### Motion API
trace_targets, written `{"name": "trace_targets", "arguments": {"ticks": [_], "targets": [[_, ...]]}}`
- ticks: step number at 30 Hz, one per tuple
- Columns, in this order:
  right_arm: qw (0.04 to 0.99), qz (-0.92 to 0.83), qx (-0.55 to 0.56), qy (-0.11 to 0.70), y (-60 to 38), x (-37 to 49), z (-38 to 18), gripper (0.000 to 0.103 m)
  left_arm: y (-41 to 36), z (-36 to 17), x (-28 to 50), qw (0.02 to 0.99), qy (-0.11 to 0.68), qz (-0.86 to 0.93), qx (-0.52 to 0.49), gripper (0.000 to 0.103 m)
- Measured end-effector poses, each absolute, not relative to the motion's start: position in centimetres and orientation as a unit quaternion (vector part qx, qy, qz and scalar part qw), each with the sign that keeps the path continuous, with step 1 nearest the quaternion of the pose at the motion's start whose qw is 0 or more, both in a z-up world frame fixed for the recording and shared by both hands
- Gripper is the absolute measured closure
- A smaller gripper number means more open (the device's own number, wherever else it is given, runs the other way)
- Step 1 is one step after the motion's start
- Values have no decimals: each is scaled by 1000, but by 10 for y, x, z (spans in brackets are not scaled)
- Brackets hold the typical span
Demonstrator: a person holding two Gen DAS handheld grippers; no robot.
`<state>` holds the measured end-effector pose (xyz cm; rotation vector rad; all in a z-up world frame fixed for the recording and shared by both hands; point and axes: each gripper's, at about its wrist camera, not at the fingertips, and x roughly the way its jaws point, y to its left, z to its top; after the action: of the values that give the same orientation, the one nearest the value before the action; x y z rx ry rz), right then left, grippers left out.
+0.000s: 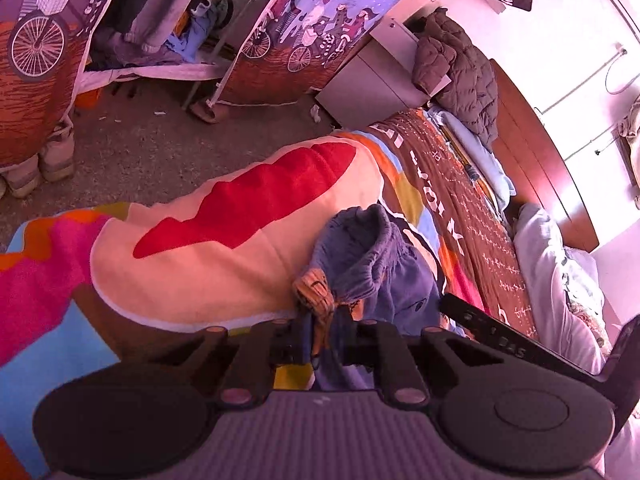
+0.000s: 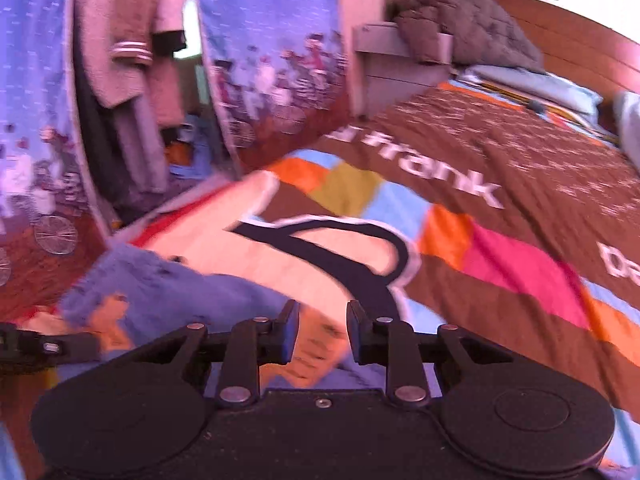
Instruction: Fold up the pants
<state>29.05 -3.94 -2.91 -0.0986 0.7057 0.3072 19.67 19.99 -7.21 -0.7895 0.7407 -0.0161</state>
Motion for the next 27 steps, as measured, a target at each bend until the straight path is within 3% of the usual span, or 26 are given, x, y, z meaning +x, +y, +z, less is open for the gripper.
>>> {"name": "trace_targets", "arguments": {"ticks": [5,10,14,18,23,27], "targets": [[907,162,-86,378,-8,307,-47,75,199,-73,197,855,355,-5,-377,91],[918,156,-77,357,-22,288,-27,74,197,-72,198,857,356,-3,-373,90],[931,117,-95,331,-49,241,-5,43,198,-73,198,854,357,-3,-379,90],[937,59,-138,316,-70,185,-5,21,199,-73,197,854,356,-4,-380,86],[938,-7,-150,312,-71,139,-35,12,199,-74,196,854,352,-6,-383,86],[940,-24,-131,315,-61,129,-55,12,197,-73,196,860,349,-7,-373,84]]}}
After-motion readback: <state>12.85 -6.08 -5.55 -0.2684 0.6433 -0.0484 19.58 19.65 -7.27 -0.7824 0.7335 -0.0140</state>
